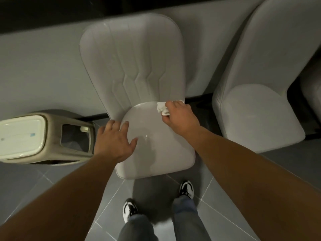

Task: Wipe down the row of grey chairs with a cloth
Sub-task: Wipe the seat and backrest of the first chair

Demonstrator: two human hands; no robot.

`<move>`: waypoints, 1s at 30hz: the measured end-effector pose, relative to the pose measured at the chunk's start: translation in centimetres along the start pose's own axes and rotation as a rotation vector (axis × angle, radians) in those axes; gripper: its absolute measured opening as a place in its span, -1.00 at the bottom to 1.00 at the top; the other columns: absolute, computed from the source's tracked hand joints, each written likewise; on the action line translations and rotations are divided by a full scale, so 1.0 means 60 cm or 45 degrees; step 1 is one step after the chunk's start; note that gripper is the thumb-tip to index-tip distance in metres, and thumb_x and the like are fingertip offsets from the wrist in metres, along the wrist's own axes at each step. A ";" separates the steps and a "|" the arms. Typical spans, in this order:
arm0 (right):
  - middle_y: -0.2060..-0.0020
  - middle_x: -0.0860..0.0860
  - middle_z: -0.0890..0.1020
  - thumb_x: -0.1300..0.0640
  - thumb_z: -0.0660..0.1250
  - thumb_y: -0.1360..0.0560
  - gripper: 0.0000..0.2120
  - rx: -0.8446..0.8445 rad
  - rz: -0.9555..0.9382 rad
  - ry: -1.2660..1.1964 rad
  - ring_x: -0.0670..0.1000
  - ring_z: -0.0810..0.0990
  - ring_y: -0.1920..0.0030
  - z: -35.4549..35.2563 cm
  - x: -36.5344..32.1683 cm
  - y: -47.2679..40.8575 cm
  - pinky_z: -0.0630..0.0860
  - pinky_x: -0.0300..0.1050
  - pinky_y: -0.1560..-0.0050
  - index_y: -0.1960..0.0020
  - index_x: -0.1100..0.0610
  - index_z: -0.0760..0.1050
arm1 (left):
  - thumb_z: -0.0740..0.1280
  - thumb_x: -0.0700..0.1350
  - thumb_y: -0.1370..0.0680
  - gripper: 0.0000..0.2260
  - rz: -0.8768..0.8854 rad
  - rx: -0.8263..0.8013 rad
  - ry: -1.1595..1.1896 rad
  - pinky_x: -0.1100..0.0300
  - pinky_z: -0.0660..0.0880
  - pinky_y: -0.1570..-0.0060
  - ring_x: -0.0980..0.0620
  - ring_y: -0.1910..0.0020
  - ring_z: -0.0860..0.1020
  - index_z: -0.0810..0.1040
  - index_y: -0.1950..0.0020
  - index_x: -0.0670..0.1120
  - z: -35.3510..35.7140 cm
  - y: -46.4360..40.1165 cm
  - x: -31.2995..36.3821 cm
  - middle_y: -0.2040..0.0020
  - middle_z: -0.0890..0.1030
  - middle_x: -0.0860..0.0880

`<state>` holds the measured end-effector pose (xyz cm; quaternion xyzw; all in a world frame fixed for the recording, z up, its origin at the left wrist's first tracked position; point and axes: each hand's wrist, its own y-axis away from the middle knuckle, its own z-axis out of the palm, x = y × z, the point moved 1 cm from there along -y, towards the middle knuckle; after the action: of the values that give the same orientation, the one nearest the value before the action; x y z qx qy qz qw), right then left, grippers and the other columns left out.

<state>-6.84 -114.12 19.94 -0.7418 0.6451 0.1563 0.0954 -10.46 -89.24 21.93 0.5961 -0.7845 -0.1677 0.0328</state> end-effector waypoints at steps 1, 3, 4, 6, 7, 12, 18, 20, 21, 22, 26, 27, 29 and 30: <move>-0.01 0.11 0.61 -0.04 0.25 -0.54 -0.74 0.005 -0.007 -0.010 0.16 0.51 -0.06 0.008 0.000 0.001 0.35 0.07 -0.02 -0.11 0.13 0.44 | -0.08 0.38 -0.49 -0.30 -0.023 -0.004 -0.007 -0.14 0.25 -0.36 -0.15 -0.44 0.25 0.25 -0.49 0.00 0.010 0.002 -0.003 -0.43 0.39 -0.08; -0.03 0.11 0.62 -0.03 0.25 -0.55 -0.74 0.016 -0.021 -0.021 0.17 0.51 -0.09 0.029 -0.003 -0.002 0.36 0.08 -0.06 -0.12 0.13 0.45 | -0.08 0.40 -0.50 -0.30 -0.066 -0.028 -0.009 -0.14 0.24 -0.37 -0.14 -0.44 0.25 0.23 -0.50 0.01 0.038 0.003 -0.015 -0.44 0.38 -0.07; -0.03 0.12 0.62 -0.03 0.25 -0.55 -0.74 0.016 -0.026 -0.018 0.17 0.51 -0.10 0.043 -0.004 -0.005 0.37 0.09 -0.08 -0.12 0.14 0.45 | -0.07 0.40 -0.50 -0.30 -0.083 -0.039 -0.003 -0.14 0.23 -0.38 -0.14 -0.45 0.24 0.22 -0.50 0.02 0.054 0.002 -0.020 -0.44 0.38 -0.06; -0.05 0.11 0.61 -0.03 0.24 -0.56 -0.74 0.004 -0.031 -0.011 0.17 0.50 -0.11 0.078 -0.007 -0.013 0.37 0.10 -0.11 -0.12 0.13 0.45 | -0.06 0.41 -0.50 -0.30 -0.101 -0.043 0.014 -0.14 0.23 -0.38 -0.14 -0.45 0.25 0.22 -0.50 0.02 0.091 -0.001 -0.029 -0.44 0.38 -0.07; -0.06 0.11 0.61 -0.03 0.23 -0.56 -0.74 -0.002 -0.032 -0.010 0.17 0.50 -0.12 0.098 -0.010 -0.019 0.37 0.09 -0.12 -0.13 0.12 0.44 | -0.05 0.40 -0.49 -0.30 -0.105 -0.039 0.023 -0.14 0.25 -0.37 -0.14 -0.44 0.26 0.23 -0.49 0.02 0.112 -0.004 -0.033 -0.43 0.39 -0.07; -0.04 0.12 0.61 -0.02 0.24 -0.55 -0.74 0.007 -0.017 0.019 0.17 0.50 -0.12 0.206 -0.029 -0.046 0.34 0.08 -0.07 -0.12 0.13 0.42 | -0.01 0.40 -0.49 -0.33 -0.105 -0.033 0.051 -0.16 0.25 -0.36 -0.13 -0.42 0.28 0.25 -0.47 0.03 0.221 -0.025 -0.054 -0.41 0.42 -0.06; -0.06 0.12 0.60 -0.02 0.25 -0.56 -0.73 0.009 -0.041 0.067 0.17 0.48 -0.15 0.331 -0.031 -0.083 0.28 0.03 -0.03 -0.15 0.13 0.42 | -0.11 0.41 -0.47 -0.26 -0.231 -0.028 0.149 -0.15 0.26 -0.35 -0.14 -0.43 0.28 0.21 -0.50 0.01 0.362 -0.051 -0.057 -0.42 0.40 -0.06; -0.11 0.13 0.59 -0.01 0.25 -0.56 -0.71 -0.005 -0.030 0.079 0.18 0.47 -0.19 0.368 -0.026 -0.098 0.31 0.06 -0.09 -0.19 0.14 0.43 | -0.10 0.42 -0.47 -0.26 -0.238 -0.035 0.172 -0.15 0.26 -0.35 -0.14 -0.43 0.28 0.17 -0.52 0.00 0.406 -0.058 -0.053 -0.42 0.39 -0.06; -0.13 0.13 0.59 -0.01 0.25 -0.56 -0.70 -0.007 -0.031 0.088 0.18 0.46 -0.21 0.384 -0.023 -0.107 0.31 0.07 -0.11 -0.20 0.13 0.43 | -0.09 0.42 -0.47 -0.25 -0.252 -0.036 0.181 -0.15 0.26 -0.36 -0.14 -0.43 0.27 0.15 -0.53 0.00 0.426 -0.063 -0.055 -0.43 0.39 -0.06; -0.14 0.12 0.59 -0.02 0.24 -0.56 -0.70 -0.007 -0.034 0.099 0.17 0.46 -0.22 0.399 -0.020 -0.115 0.31 0.08 -0.13 -0.21 0.13 0.43 | -0.08 0.43 -0.47 -0.24 -0.280 -0.034 0.194 -0.15 0.27 -0.35 -0.14 -0.43 0.28 0.14 -0.54 -0.01 0.444 -0.070 -0.060 -0.43 0.38 -0.06; -0.21 0.11 0.56 -0.04 0.20 -0.58 -0.68 0.002 -0.059 0.149 0.15 0.43 -0.28 0.451 -0.003 -0.147 0.29 0.09 -0.18 -0.25 0.11 0.42 | -0.03 0.43 -0.47 -0.23 -0.397 0.052 0.247 -0.17 0.38 -0.24 -0.17 -0.37 0.34 0.17 -0.51 -0.05 0.488 -0.105 -0.085 -0.37 0.44 -0.11; -0.21 0.10 0.56 -0.05 0.20 -0.58 -0.68 0.008 -0.060 0.154 0.15 0.42 -0.29 0.462 0.001 -0.157 0.29 0.10 -0.19 -0.25 0.10 0.42 | -0.04 0.43 -0.47 -0.24 -0.399 0.077 0.252 -0.17 0.38 -0.22 -0.18 -0.36 0.35 0.18 -0.50 -0.06 0.494 -0.114 -0.090 -0.36 0.45 -0.12; -0.22 0.09 0.55 -0.07 0.19 -0.58 -0.68 0.051 -0.055 0.152 0.14 0.40 -0.30 0.483 0.004 -0.183 0.29 0.11 -0.21 -0.24 0.09 0.42 | -0.07 0.44 -0.50 -0.25 -0.408 0.099 0.274 -0.16 0.36 -0.24 -0.17 -0.37 0.33 0.15 -0.50 -0.04 0.507 -0.137 -0.099 -0.37 0.43 -0.12; -0.24 0.08 0.55 -0.10 0.20 -0.57 -0.65 0.071 -0.051 0.150 0.13 0.38 -0.32 0.494 0.005 -0.197 0.27 0.14 -0.23 -0.25 0.08 0.42 | -0.08 0.45 -0.50 -0.26 -0.431 0.095 0.307 -0.15 0.35 -0.25 -0.16 -0.37 0.32 0.15 -0.49 -0.03 0.513 -0.150 -0.102 -0.38 0.42 -0.12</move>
<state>1.62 -102.47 -8.52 -0.7595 0.6388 0.0924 0.0809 -8.11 -78.64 -8.85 0.7361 -0.6691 -0.0692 0.0759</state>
